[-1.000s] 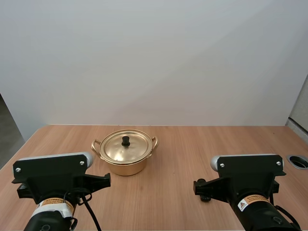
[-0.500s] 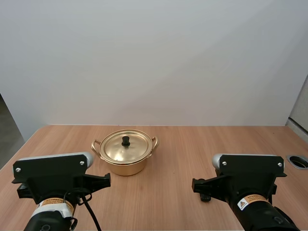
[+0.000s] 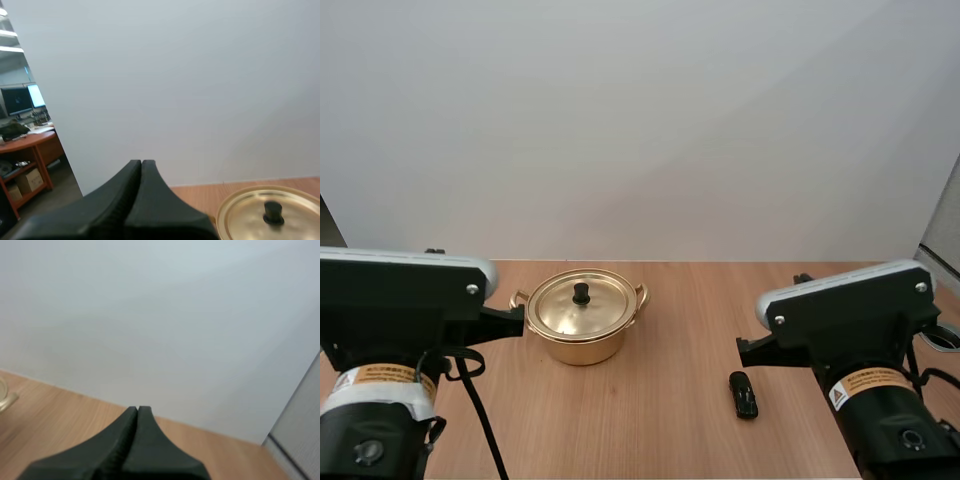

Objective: Open the pot, put the car inside, and close it

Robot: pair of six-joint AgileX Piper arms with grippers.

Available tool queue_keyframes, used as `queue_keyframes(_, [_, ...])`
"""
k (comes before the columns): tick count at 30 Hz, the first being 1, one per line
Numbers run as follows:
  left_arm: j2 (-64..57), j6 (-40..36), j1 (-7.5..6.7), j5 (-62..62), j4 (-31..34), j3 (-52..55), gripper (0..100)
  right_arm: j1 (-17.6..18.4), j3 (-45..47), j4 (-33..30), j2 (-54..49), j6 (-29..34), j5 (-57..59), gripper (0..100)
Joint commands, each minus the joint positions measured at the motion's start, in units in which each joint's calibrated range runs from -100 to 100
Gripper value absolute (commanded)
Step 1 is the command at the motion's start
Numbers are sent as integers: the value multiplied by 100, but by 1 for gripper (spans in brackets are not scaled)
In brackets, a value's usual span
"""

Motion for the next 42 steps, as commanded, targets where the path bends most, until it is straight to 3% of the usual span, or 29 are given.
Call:
queue_keyframes(1, [0,0,5,569,-368,-831,1,0,-1165,-61,4,2,1537,0])
queue_keyframes(4, [0,185,5,788,-370,-1015,0,0,-2007,805,4,-50,2769,0])
queue_keyframes(6, [109,880,-13,271,-530,-1060,0,0,-2247,1407,36,-528,2945,0])
queue_keyframes(8, [367,1732,-13,-98,-1296,-1184,0,0,-2360,1935,214,-1305,3220,0])
queue_keyframes(10, [766,2770,-13,324,-2310,-1423,0,0,-2402,2285,527,-1896,3774,0])
queue_keyframes(13, [1688,4213,-5,2015,-3769,-1984,0,0,-2402,2538,1097,-2242,4735,0])
queue_keyframes(15, [2459,4869,-5,3422,-4301,-2479,0,0,-2402,2675,1433,-2294,5283,0])
queue_keyframes(19, [3836,5255,-5,4791,-4833,-3342,0,0,-2402,3067,1726,-2294,5808,0])
queue_keyframes(25, [5263,5390,-5,4776,-5569,-4018,0,0,-2402,3198,1712,-2306,5807,0])
queue_keyframes(30, [6154,5409,-5,5056,-5671,-4297,0,0,-2378,3198,1713,-2306,5807,0])
queue_keyframes(33, [6588,5409,-5,5538,-5670,-4488,14,0,-2378,3198,1713,-2306,5807,0])
queue_keyframes(39, [7245,5213,-5,5788,-5684,-4625,84,0,-2378,3198,1713,-2306,5807,0])
queue_keyframes(42, [7530,5213,-5,5827,-5684,-4625,89,0,-2378,3198,1713,-2306,5807,0])
